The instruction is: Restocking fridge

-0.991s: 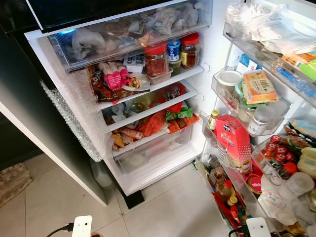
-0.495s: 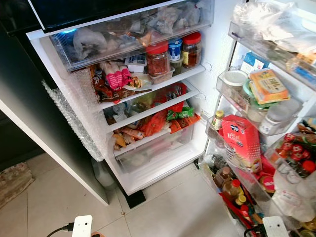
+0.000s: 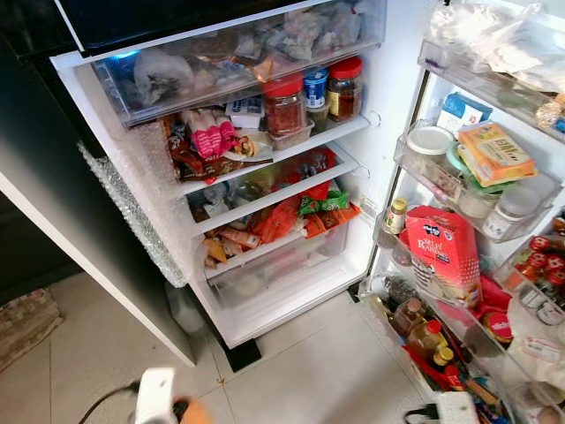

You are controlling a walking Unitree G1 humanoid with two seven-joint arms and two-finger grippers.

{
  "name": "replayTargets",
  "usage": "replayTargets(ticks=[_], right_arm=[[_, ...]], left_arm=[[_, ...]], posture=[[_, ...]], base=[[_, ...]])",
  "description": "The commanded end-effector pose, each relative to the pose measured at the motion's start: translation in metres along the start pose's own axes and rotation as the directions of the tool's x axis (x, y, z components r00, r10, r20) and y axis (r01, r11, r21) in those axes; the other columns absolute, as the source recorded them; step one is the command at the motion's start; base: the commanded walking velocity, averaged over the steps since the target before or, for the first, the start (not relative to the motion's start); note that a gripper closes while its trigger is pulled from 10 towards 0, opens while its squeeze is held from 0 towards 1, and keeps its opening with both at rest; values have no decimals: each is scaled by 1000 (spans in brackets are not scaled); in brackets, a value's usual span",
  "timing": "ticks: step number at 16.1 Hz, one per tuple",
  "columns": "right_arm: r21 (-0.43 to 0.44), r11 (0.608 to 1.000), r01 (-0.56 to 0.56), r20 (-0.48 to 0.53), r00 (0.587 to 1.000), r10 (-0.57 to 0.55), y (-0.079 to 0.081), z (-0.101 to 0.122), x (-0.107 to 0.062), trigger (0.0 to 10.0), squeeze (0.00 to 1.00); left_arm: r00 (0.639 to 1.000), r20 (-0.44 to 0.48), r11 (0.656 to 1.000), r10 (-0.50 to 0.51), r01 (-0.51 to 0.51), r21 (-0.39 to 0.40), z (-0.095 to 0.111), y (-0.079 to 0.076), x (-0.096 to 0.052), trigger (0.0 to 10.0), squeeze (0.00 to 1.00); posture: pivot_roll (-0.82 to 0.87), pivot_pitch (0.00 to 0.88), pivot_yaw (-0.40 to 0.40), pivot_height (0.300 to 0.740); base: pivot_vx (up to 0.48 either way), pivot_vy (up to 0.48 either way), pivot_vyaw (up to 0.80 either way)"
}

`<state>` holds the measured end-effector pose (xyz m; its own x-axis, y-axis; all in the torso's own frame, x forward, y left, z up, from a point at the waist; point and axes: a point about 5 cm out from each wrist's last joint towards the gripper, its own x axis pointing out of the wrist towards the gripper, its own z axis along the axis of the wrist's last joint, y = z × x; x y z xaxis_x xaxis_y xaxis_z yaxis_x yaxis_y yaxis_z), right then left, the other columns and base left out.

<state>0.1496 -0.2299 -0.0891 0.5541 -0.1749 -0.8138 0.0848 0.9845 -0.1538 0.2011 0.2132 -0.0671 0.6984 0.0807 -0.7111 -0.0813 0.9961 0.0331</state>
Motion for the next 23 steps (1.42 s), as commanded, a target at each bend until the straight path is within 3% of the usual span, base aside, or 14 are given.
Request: replayTargets(ticks=[1, 6, 11, 20, 23], right_arm=[[29, 999, -32, -34, 999, 33, 8, -7, -1, 10000, 0], [132, 991, 13, -88, 996, -1, 11, -14, -2, 10000, 0], [124, 992, 14, -99, 995, -1, 8, -17, -2, 10000, 0], [112, 994, -15, -87, 996, 25, 14, -15, -2, 10000, 0], [92, 995, -29, -94, 995, 38, 15, -18, -3, 10000, 0]], left_arm=[[1000, -25, 1000, -3, 3, 6, -6, 1, -1, 10000, 0], [999, -54, 1000, -9, 10, 21, -14, -2, -3, 10000, 0], [998, -55, 1000, -11, 12, 13, -15, -4, -3, 10000, 0], [999, -35, 1000, -6, 6, 16, -9, -2, -2, 10000, 0], [1000, 14, 1000, -5, 5, -2, 2, -5, 1, 10000, 0]], posture=[[-89, 83, 63, 740], [-94, 83, 63, 740], [-91, 81, 63, 740], [-86, 66, 63, 740], [-87, 74, 61, 740]], base=[[0, 0, 0], [57, 0, -276], [371, 0, -684], [374, 0, 0], [102, 0, 0]])
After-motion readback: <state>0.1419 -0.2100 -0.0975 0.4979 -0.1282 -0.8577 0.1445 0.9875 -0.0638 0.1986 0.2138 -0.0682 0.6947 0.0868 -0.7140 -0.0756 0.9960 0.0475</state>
